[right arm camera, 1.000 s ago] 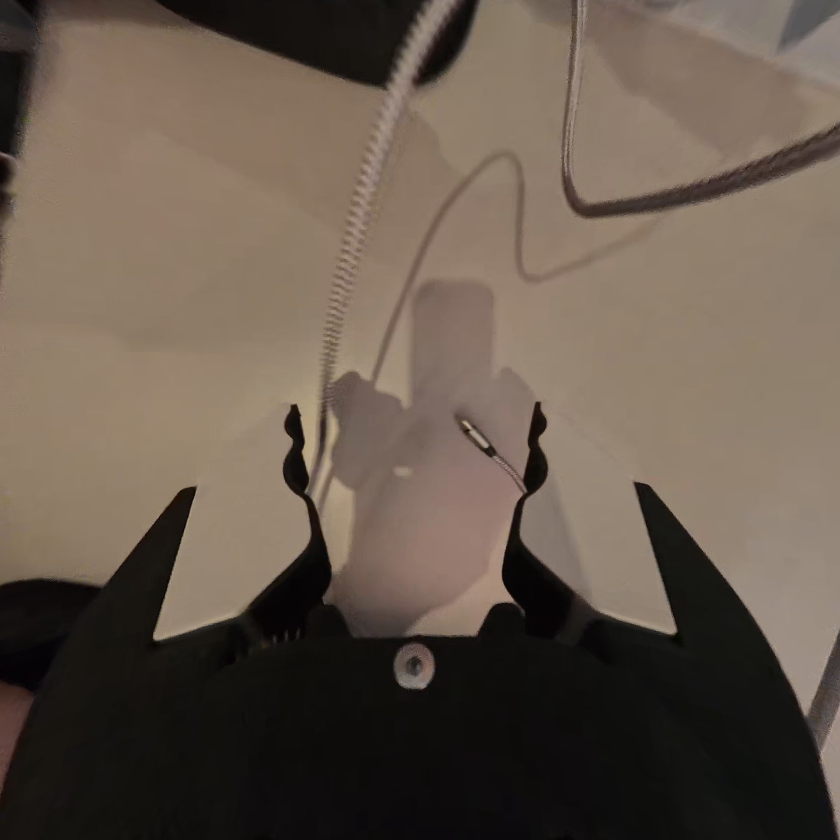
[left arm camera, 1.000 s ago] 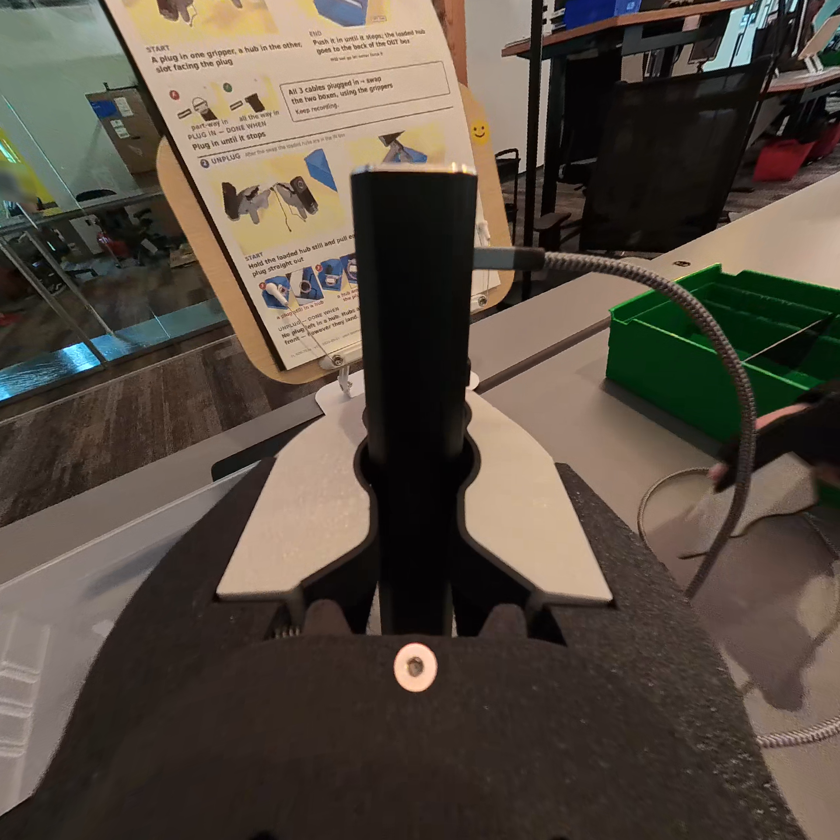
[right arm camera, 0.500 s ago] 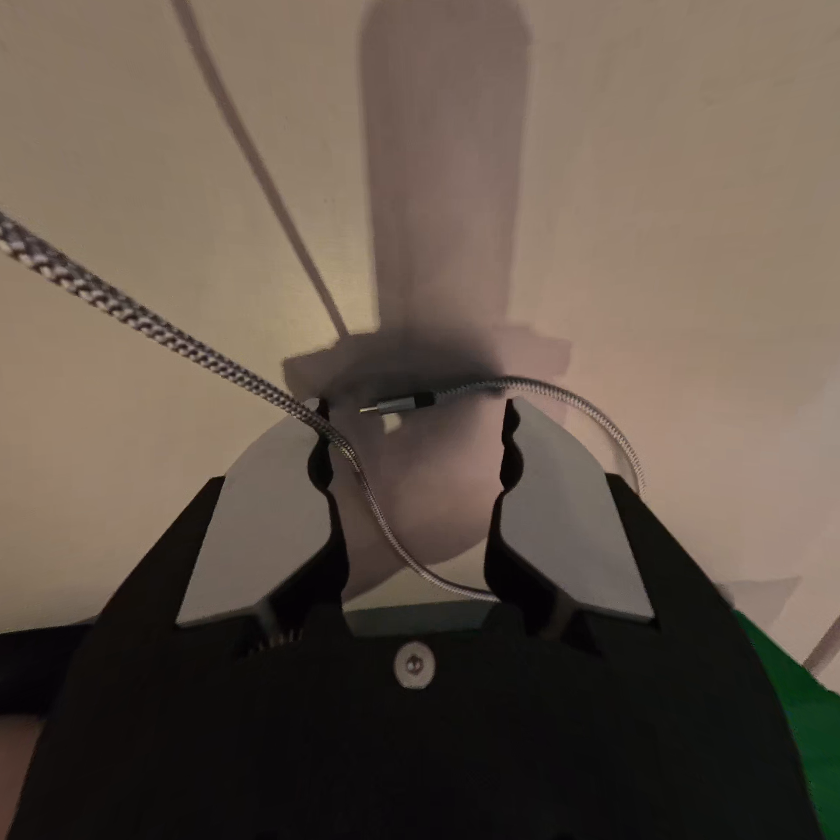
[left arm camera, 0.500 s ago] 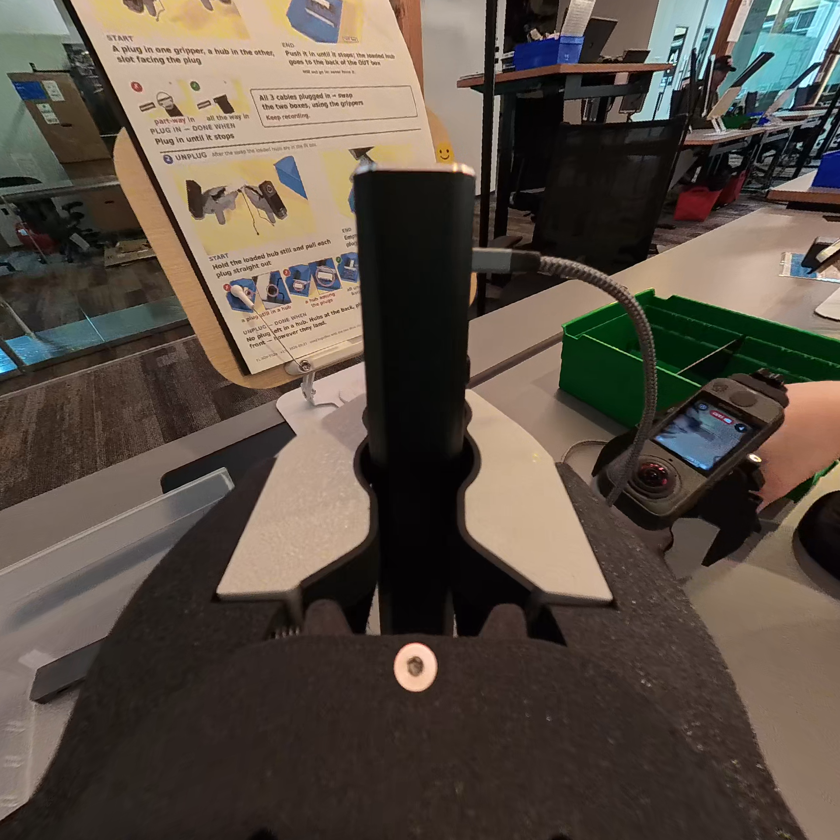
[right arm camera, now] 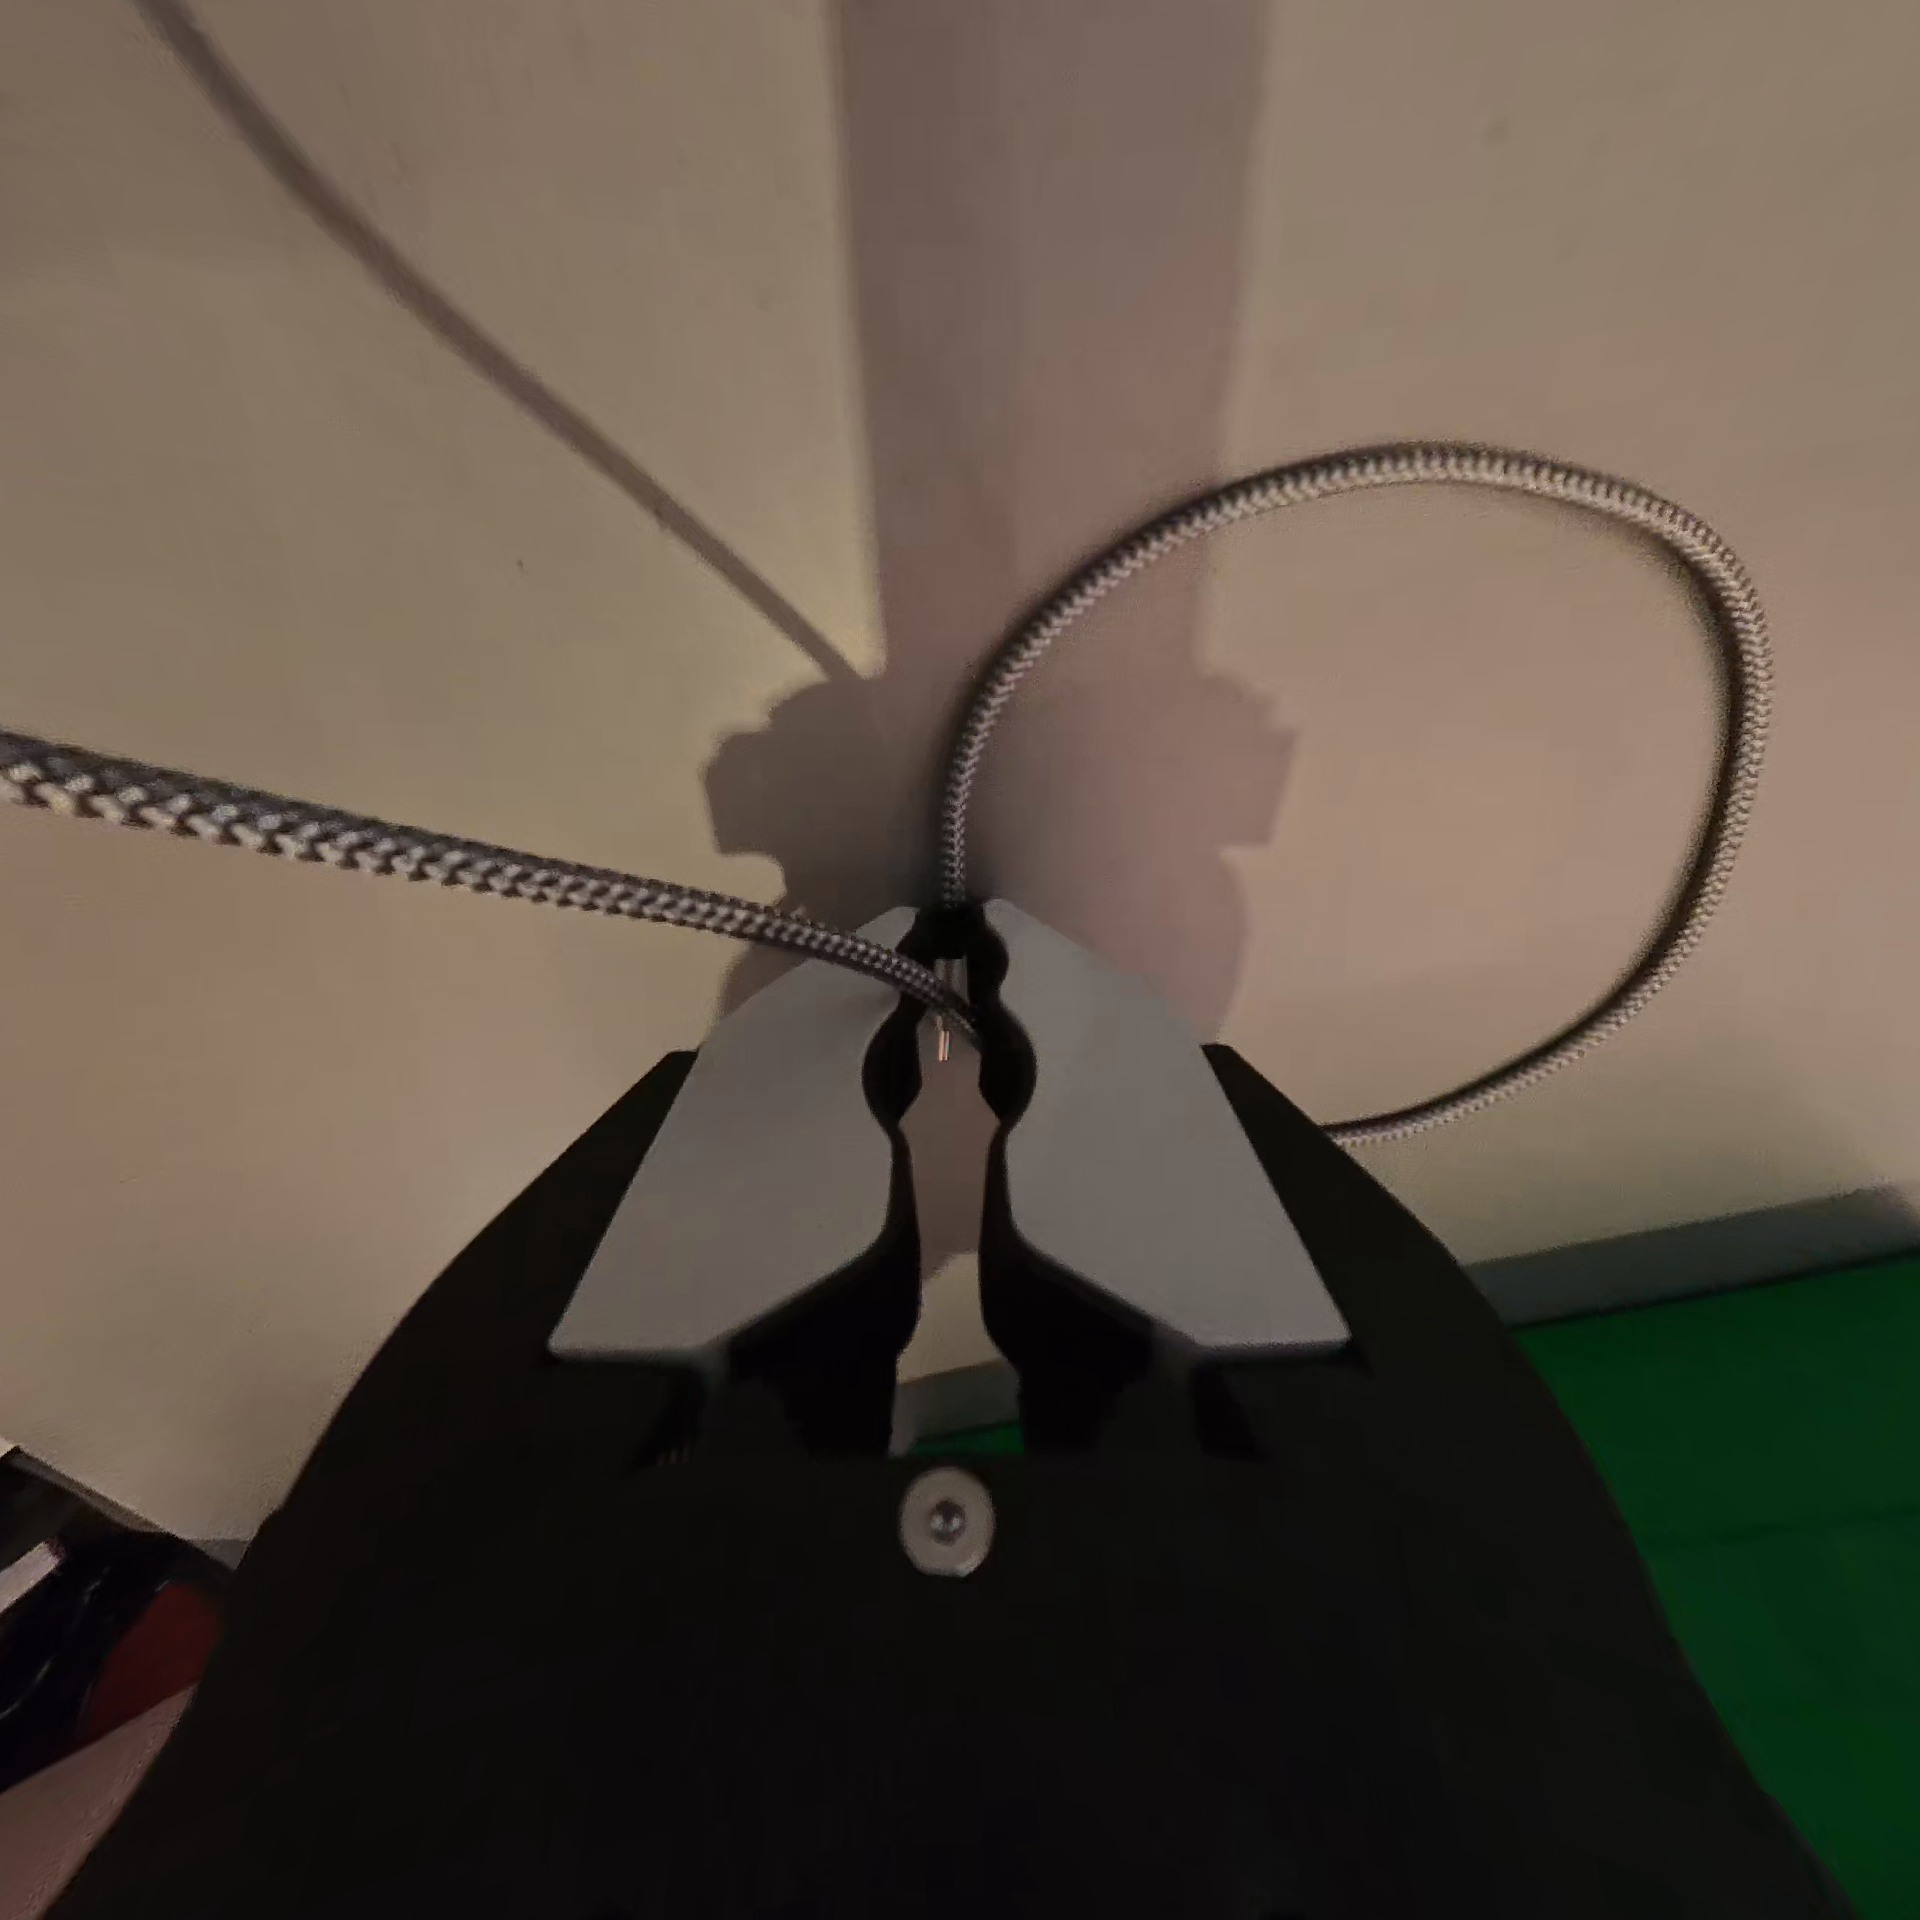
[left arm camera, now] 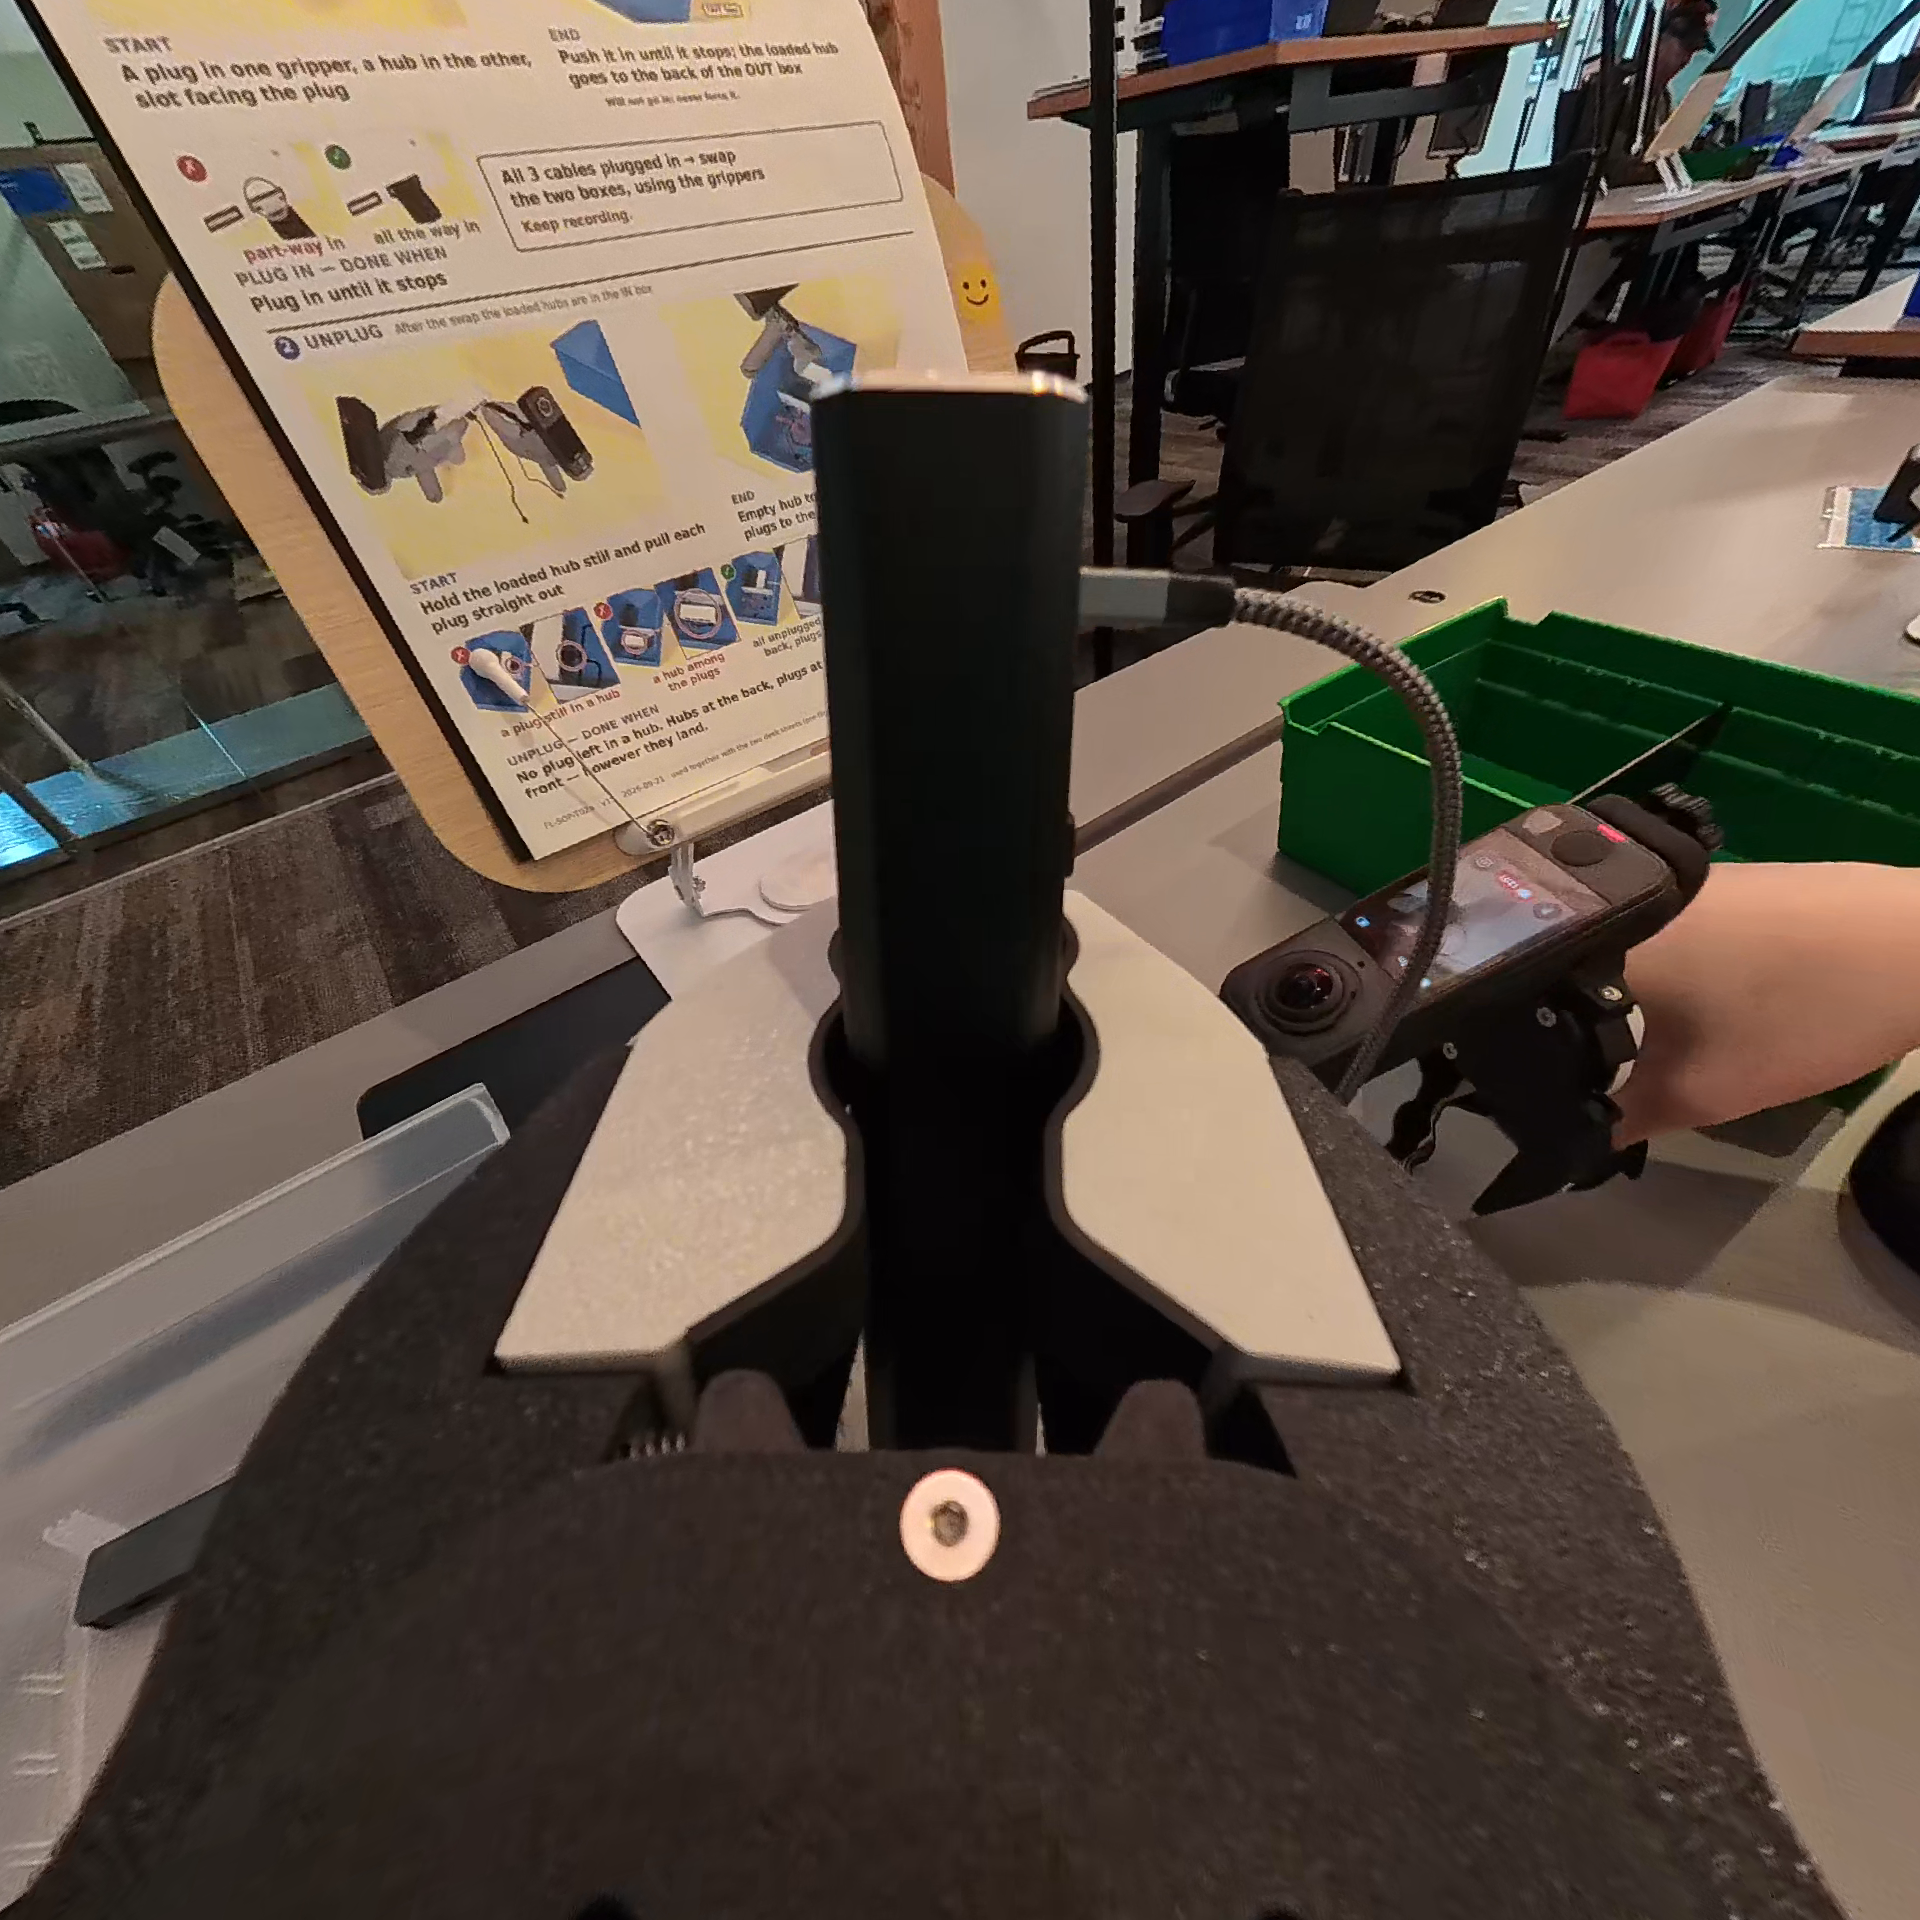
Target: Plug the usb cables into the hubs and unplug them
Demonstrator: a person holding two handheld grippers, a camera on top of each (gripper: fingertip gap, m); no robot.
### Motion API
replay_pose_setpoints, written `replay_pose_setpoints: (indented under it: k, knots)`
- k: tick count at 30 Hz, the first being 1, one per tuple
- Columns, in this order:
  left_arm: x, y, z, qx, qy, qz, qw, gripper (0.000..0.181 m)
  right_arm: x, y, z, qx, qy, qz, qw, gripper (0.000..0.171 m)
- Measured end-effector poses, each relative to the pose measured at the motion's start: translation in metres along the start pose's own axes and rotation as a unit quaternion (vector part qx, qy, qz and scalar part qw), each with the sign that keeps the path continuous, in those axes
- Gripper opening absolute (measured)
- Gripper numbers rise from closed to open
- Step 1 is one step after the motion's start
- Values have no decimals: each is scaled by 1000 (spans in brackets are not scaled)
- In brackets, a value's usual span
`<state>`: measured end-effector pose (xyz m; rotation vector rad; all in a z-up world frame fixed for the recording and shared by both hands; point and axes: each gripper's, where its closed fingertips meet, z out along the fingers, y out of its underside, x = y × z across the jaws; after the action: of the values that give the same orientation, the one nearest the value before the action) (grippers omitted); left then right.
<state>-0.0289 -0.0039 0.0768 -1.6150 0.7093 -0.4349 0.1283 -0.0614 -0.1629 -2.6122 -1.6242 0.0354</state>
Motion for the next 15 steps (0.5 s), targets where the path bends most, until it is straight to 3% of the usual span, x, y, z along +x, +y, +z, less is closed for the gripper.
replay_pose_setpoints:
  k: [4, 8, 13, 15]
  knots:
    - [2, -11, -5, 26, 3, -25, 999, 31, 2, -8, -20, 65, -35, 6, 997, 7]
    - [21, -38, -17, 80, 50, -60, 994, 31, 20, -10, -87, 200, -16, 18, 980, 7]
    - [75, -66, -20, 104, 103, -47, 988, 31, 59, 20, -198, 420, 65, 37, 905, 7]
    - [104, -69, -12, 98, 138, -50, 984, 31, 82, 45, -223, 474, 91, 69, 873, 7]
